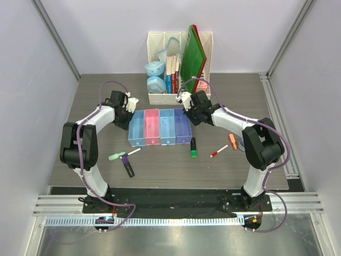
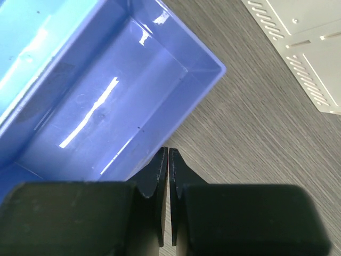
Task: Sort the stationery into containers
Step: Move the storage box to the center of the board.
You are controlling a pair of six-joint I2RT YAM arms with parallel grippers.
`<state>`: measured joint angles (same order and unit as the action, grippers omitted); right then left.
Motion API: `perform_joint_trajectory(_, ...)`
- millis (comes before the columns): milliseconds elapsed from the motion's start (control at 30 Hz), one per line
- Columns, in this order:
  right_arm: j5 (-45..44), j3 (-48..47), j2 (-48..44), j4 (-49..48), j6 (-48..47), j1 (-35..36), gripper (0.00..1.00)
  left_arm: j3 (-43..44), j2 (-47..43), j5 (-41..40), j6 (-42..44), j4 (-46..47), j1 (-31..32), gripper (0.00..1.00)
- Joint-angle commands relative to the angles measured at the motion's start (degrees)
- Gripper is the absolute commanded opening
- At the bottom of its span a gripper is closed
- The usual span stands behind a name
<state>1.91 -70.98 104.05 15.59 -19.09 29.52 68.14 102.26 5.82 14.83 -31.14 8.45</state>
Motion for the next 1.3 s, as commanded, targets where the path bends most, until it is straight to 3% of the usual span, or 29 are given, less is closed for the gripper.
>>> perform_joint_trajectory(0,1.34,-0.04,-1.13,-1.09,0.46,0.28,0.09,1.64,-0.92,2.00,-1.47,-0.07,1.83,0.00)
perform_joint_trajectory(733,-4.02,-1.00,-1.22,-2.15,-1.47,0.28,0.09,10.26,7.33,1.21,-3.32,-0.15,9.83,0.00)
perform_joint_trajectory(1267,-4.99,-5.04,0.63,-2.23,-2.18,0.19,0.09,12.28,8.49,0.94,-2.88,-0.07,11.24,0.00)
